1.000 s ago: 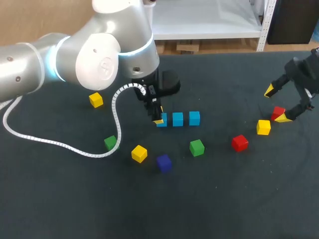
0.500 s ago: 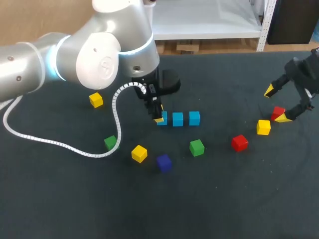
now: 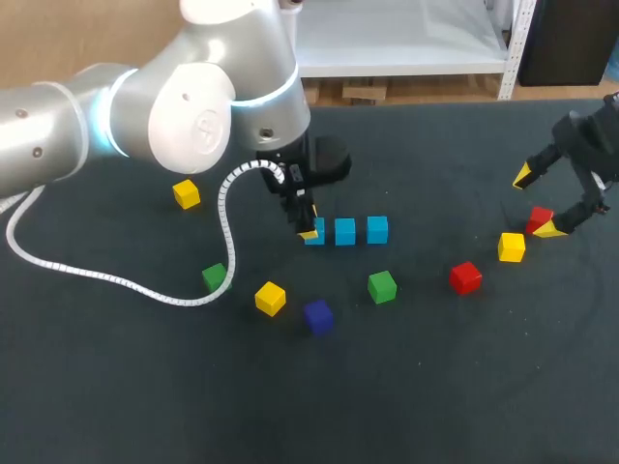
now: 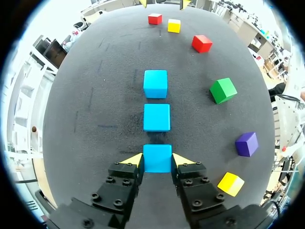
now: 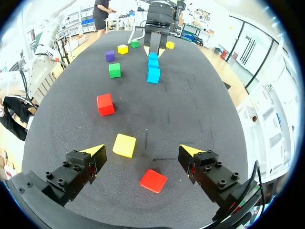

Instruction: Place the blue cubes, place green cubes on the blue cubes, place the yellow cubes on the green cubes, then place the red cubes on the yellow cubes, and place purple cube on the red cubes.

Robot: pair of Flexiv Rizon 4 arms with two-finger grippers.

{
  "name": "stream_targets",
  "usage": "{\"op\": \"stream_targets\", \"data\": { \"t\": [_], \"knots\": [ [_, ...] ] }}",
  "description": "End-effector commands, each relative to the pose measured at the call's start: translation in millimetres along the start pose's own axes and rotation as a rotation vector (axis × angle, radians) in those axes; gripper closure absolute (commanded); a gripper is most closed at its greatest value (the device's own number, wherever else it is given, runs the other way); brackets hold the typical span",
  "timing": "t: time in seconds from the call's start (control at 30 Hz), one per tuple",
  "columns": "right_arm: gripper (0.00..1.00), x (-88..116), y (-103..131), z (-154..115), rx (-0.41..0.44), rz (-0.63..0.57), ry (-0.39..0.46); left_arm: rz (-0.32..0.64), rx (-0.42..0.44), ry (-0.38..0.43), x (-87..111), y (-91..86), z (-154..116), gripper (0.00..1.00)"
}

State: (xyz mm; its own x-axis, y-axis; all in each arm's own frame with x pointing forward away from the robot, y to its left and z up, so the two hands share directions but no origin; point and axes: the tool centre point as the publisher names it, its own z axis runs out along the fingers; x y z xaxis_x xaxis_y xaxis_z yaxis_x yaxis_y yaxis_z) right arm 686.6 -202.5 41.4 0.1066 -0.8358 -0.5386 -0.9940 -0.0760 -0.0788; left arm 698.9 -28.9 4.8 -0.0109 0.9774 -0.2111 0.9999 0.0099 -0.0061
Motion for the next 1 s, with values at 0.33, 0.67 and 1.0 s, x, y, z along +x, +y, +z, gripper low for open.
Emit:
{"op": "stream_targets", "data": {
  "t": [0.33, 0.67, 1.0],
  "knots": [
    [0.0, 0.5, -0.6, 0.3, -0.001, -0.001, -0.003, 0.0, 0.007, 0.002, -0.1, 1.2, 0.2, 1.0],
    [0.0, 0.5, -0.6, 0.3, -0.001, -0.001, -0.003, -0.001, 0.013, 0.005, 0.4, 0.2, 1.0, 0.24],
    [0.0, 0.5, -0.6, 0.3, -0.001, -0.001, -0.003, -0.007, 0.02, 0.01, 3.1, 1.5, 0.8, 0.0]
  ]
}}
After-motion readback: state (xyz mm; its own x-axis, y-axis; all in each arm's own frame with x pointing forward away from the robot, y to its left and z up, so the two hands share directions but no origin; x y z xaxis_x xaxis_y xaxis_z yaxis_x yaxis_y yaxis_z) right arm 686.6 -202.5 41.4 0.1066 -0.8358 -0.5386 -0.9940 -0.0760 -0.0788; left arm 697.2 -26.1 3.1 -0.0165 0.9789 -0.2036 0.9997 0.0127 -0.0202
